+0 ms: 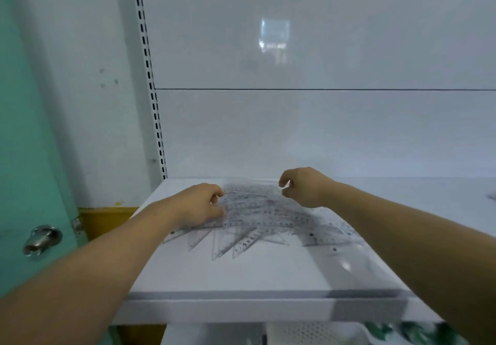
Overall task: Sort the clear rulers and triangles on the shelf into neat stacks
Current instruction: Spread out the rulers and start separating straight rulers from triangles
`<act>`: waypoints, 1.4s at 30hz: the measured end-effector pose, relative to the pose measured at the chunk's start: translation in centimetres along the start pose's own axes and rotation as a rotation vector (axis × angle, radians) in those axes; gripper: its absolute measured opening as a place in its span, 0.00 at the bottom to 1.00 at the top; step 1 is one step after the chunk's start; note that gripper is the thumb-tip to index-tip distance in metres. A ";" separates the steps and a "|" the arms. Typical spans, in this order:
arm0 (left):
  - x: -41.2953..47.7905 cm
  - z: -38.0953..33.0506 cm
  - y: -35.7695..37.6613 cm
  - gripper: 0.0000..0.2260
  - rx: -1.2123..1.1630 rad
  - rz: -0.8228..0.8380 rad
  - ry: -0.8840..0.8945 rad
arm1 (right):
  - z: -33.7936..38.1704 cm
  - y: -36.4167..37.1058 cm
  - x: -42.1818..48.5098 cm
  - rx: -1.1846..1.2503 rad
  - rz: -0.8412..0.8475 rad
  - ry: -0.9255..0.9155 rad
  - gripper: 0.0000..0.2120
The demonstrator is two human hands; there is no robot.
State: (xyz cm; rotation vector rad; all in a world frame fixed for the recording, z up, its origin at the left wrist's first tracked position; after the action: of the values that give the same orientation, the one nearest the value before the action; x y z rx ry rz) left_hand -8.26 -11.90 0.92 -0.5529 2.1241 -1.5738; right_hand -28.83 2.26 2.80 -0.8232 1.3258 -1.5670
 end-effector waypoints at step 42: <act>-1.0 -14.5 0.9 0.18 0.076 -0.060 0.298 | -12.2 -2.8 -13.6 0.050 -0.237 0.338 0.23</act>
State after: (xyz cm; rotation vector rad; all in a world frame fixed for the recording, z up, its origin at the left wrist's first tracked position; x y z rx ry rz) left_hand -15.67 0.28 3.90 -0.3784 2.2653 -1.8608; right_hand -35.32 19.57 3.81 -0.7263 1.4580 -1.9861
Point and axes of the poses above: each hand's wrist, its own x-axis towards the middle knuckle, its own y-axis out of the palm, z = x × y, the point moved 2 cm from there along x, towards the middle knuckle, and after that the axes turned 10 degrees about z, right-handed, at the moved point
